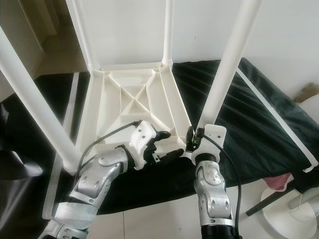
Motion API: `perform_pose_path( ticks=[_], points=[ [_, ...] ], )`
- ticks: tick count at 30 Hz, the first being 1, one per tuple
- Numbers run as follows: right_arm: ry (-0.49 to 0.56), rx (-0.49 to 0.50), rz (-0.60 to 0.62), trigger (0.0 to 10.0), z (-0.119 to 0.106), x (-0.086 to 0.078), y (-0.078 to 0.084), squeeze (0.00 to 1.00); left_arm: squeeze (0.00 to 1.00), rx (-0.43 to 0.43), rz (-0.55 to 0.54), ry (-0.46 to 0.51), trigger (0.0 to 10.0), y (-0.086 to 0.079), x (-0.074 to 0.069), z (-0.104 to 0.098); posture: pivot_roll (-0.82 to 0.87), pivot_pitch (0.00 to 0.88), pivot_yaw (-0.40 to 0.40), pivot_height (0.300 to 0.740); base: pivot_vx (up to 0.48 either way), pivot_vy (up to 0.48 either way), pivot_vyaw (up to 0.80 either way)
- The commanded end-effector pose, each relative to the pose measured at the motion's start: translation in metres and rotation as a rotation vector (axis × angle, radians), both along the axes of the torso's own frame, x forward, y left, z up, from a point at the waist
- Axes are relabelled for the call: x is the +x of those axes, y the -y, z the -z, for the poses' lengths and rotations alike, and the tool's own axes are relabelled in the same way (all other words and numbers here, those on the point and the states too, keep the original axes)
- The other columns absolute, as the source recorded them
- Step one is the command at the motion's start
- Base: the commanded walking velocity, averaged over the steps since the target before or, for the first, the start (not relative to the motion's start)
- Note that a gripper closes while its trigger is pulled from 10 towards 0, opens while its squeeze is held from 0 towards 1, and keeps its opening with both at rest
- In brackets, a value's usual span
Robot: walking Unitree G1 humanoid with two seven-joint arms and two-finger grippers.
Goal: Building children table
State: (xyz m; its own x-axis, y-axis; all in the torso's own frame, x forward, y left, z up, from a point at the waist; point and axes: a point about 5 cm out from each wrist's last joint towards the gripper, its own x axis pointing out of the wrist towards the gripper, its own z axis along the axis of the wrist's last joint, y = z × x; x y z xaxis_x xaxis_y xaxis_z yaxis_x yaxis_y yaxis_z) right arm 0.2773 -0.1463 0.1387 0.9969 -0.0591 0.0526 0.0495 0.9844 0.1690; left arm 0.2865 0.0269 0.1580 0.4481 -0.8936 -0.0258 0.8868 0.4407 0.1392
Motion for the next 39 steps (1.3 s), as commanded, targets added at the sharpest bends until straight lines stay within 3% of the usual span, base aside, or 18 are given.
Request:
perform_pose_path(
  ticks=[1, 8, 9, 11, 12, 17, 25, 26, 28, 29, 30, 35, 36, 39],
  points=[
    [0.007, 0.029, -0.040, 10.0, 0.000, -0.002, -0.005, 1.00, 0.00, -0.016, -0.114, 0.025, 10.0, -0.003, 0.003, -0.001, -0.06, 0.000, 0.009, 0.740, 0.000, 0.000, 0.00],
    [0.038, 0.010, -0.146, 10.0, 0.000, -0.009, 0.003, 1.00, 0.00, -0.035, -0.080, 0.048, 10.0, -0.006, -0.004, -0.003, -0.06, 0.000, 0.007, 0.740, 0.000, 0.000, 0.00],
    [0.040, -0.053, -0.232, 10.0, 0.001, -0.015, 0.020, 1.00, 0.00, -0.046, -0.023, 0.010, 10.0, -0.011, -0.012, -0.001, -0.06, 0.000, 0.004, 0.740, 0.000, 0.000, 0.00],
    [0.040, -0.053, -0.232, 10.0, 0.001, -0.015, 0.020, 1.00, 0.00, -0.046, -0.023, 0.010, 10.0, -0.011, -0.012, -0.001, -0.06, 0.000, 0.004, 0.740, 0.000, 0.000, 0.00],
    [0.034, -0.103, -0.279, 10.0, 0.002, -0.016, 0.030, 0.00, 0.00, -0.044, 0.010, -0.009, 10.0, -0.014, -0.016, -0.001, -0.05, 0.000, 0.003, 0.740, 0.000, 0.000, 0.00],
    [0.017, -0.197, -0.361, 10.0, 0.002, -0.015, 0.050, 0.00, 0.00, -0.032, 0.061, -0.033, 10.0, -0.019, -0.022, 0.000, -0.05, 0.000, 0.003, 0.740, 0.000, 0.000, 0.00],
    [0.017, -0.218, -0.382, 10.0, 0.001, -0.013, 0.053, 0.00, 0.00, -0.040, 0.076, -0.047, 10.0, -0.019, -0.024, 0.000, -0.05, 0.000, 0.002, 0.740, 0.000, 0.000, 0.00],
    [0.010, -0.251, -0.439, 10.0, 0.000, -0.002, 0.054, 0.00, 0.00, -0.033, 0.079, -0.045, 10.0, -0.016, -0.023, 0.000, -0.05, 0.000, 0.006, 0.740, 0.000, 0.000, 0.00],
    [0.010, -0.251, -0.439, 10.0, 0.000, -0.002, 0.054, 0.00, 0.00, -0.033, 0.079, -0.045, 10.0, -0.016, -0.023, 0.000, -0.05, 0.000, 0.006, 0.740, 0.000, 0.000, 0.00],
    [0.001, -0.285, -0.483, 8.9, 0.000, 0.010, 0.055, 0.00, 0.00, -0.024, 0.080, -0.036, 10.0, -0.013, -0.022, -0.001, -0.04, 0.000, 0.005, 0.740, 0.000, 0.000, 0.00],
    [-0.011, -0.317, -0.520, 5.9, 0.000, 0.020, 0.055, 0.00, 0.00, -0.025, 0.076, -0.033, 10.0, -0.010, -0.021, -0.002, -0.03, 0.000, 0.002, 0.740, 0.000, 0.000, 0.00],
    [-0.018, -0.337, -0.540, 5.9, 0.000, 0.026, 0.055, 0.00, 0.00, -0.028, 0.072, -0.032, 10.0, -0.009, -0.020, -0.003, -0.03, 0.000, 0.002, 0.740, 0.000, 0.000, 0.00],
    [-0.039, -0.342, -0.571, 0.0, 0.004, 0.029, 0.054, 0.00, 0.00, -0.039, 0.079, -0.040, 10.0, -0.007, -0.023, -0.005, -0.02, 0.000, -0.012, 0.740, 0.000, 0.000, 0.00],
    [-0.074, -0.354, -0.624, 0.0, 0.013, 0.025, 0.058, 0.00, 0.00, -0.019, 0.062, -0.058, 10.0, -0.010, -0.027, -0.002, -0.01, 0.000, -0.025, 0.740, 0.000, 0.000, 0.00]
  ],
)
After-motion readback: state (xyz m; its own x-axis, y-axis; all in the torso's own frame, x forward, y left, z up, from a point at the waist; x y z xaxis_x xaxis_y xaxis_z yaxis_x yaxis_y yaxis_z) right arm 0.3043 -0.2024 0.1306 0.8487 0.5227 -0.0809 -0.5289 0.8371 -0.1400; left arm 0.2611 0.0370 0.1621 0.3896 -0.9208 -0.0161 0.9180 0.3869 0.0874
